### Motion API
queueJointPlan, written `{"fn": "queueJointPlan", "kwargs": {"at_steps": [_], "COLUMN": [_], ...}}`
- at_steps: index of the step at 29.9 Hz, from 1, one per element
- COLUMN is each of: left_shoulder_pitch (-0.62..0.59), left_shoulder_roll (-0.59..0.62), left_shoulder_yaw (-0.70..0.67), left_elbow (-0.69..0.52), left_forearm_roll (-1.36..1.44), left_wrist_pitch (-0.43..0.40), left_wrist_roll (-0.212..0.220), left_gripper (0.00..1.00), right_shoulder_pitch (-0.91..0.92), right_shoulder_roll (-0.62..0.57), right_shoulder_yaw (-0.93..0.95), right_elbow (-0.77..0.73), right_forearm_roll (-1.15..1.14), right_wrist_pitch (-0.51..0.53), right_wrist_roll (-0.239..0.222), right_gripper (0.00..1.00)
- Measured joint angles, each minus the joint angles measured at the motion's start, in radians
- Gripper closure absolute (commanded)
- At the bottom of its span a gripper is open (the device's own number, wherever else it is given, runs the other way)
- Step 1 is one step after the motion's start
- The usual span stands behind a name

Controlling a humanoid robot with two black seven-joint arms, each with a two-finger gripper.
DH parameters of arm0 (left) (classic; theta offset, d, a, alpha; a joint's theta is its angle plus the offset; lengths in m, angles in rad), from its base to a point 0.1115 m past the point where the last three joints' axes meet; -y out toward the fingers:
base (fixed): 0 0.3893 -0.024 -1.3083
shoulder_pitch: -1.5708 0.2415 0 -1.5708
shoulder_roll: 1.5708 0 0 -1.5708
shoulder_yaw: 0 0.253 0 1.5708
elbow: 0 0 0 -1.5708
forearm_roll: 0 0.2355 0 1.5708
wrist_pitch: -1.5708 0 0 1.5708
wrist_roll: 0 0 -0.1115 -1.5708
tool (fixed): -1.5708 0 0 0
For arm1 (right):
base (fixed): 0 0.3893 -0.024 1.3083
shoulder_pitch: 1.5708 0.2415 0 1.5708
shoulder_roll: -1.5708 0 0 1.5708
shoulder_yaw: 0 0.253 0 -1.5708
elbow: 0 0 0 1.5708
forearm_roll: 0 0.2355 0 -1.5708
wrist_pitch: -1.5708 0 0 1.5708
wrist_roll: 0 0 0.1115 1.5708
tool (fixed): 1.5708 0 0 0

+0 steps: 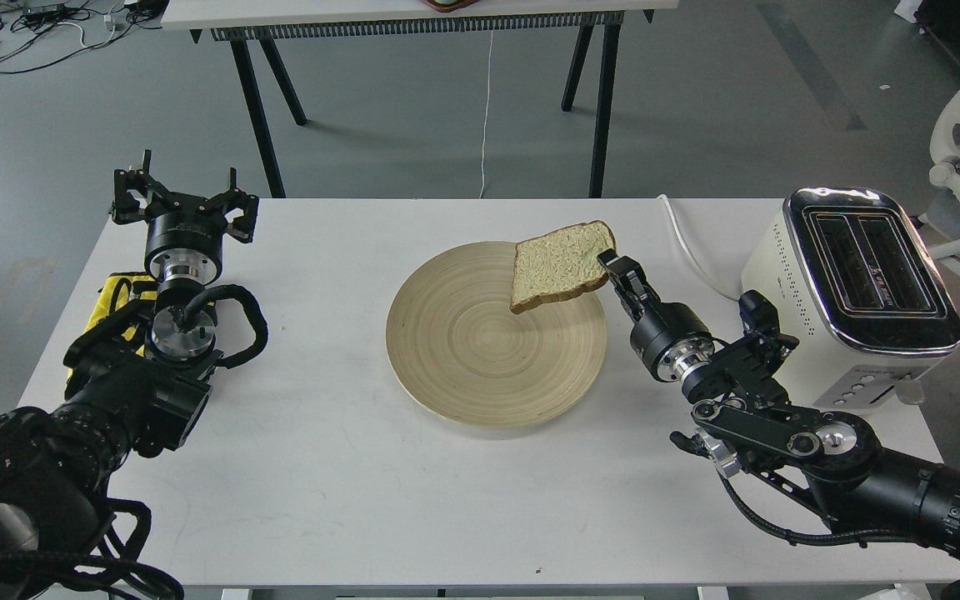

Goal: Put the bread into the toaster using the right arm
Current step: 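Carry the bread slice up and over the toaster slot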

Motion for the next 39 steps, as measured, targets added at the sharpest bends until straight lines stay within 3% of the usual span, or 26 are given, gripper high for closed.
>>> {"fn": "queueJointPlan", "kwargs": {"at_steps": [9,30,39], "left_shoulder_pitch": [0.000,0.000,0.000], "left_shoulder_roll": [0.000,0.000,0.000], "left_shoulder_yaw": [0.000,0.000,0.000], "left_elbow": [0.000,0.000,0.000], "left_forearm_roll": [0.000,0.000,-0.001], "left_wrist_pitch": [0.000,0.000,0.000], "left_wrist_roll": [0.000,0.000,0.000], "left_gripper": [0.00,0.00,0.00], "right_shoulder_pitch": [0.106,0.146,0.102], "right_shoulder_roll": [-0.205,-0.894,-0.998], "right_shoulder_yaw": [0.000,-0.001,-0.046], "right_elbow": [0.083,0.392,0.397], "right_forearm_roll": [0.000,0.000,-0.095], "right_wrist_pitch": [0.000,0.000,0.000], "right_wrist_roll": [-0.026,-0.023,-0.017], "right_gripper": [0.84,0.85,0.85]}}
